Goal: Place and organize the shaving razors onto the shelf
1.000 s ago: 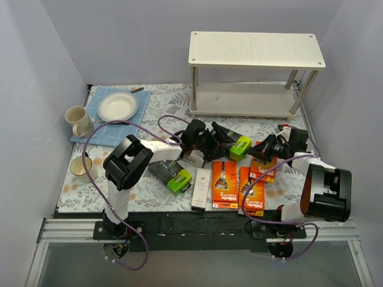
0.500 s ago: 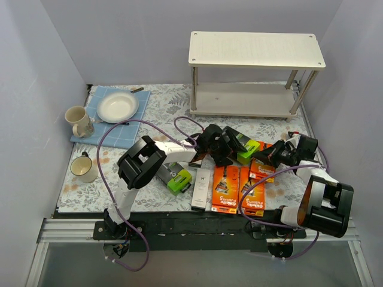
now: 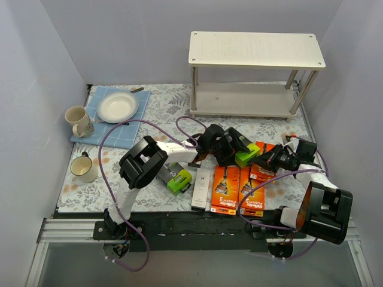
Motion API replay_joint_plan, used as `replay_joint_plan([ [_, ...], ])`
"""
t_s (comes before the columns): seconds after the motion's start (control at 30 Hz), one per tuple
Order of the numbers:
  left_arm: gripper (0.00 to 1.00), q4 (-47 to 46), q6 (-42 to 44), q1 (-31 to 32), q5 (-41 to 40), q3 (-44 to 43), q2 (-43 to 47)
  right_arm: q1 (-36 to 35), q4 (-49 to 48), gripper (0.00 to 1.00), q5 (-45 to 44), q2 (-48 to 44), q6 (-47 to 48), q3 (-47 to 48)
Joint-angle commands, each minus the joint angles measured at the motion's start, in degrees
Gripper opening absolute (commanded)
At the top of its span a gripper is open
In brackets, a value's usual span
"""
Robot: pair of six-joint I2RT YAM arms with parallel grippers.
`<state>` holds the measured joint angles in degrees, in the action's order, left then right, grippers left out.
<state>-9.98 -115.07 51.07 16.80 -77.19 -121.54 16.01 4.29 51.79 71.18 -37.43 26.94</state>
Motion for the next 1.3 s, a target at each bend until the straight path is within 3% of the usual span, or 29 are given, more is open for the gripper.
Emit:
replay_joint_plan([
  [0.0,0.98,-5.05,-7.55,-1.41,1.48,-0.85,1.74,-0.37,5.9,0.04,3.41,-2.53,3.59,-2.59],
  [0.07,0.98,-5.58,-6.67,-1.76,1.75,-1.03,2.26,-0.71,5.29,0.05,3.49,-2.62,3.59,-3.12],
  [0.33,0.57,-6.81,-1.48,-1.94,3.24,-0.69,4.11,-1.42,3.7,0.06,2.79,-3.15,5.08,-2.07],
  [0.5,0.32,-14.53,4.31,-2.29,7.54,0.81,4.2,-1.33,4.84,0.05,2.7,-3.76,7.71,0.83],
  [0.77,0.32,-16.74,13.8,-2.9,15.45,-7.0,1.05,-1.07,7.49,0.04,2.7,-4.38,10.89,9.26],
  [1.27,0.37,-15.69,19.53,-7.91,17.75,-36.53,-18.29,4.11,-8.68,0.02,0.68,5.8,2.72,15.33],
])
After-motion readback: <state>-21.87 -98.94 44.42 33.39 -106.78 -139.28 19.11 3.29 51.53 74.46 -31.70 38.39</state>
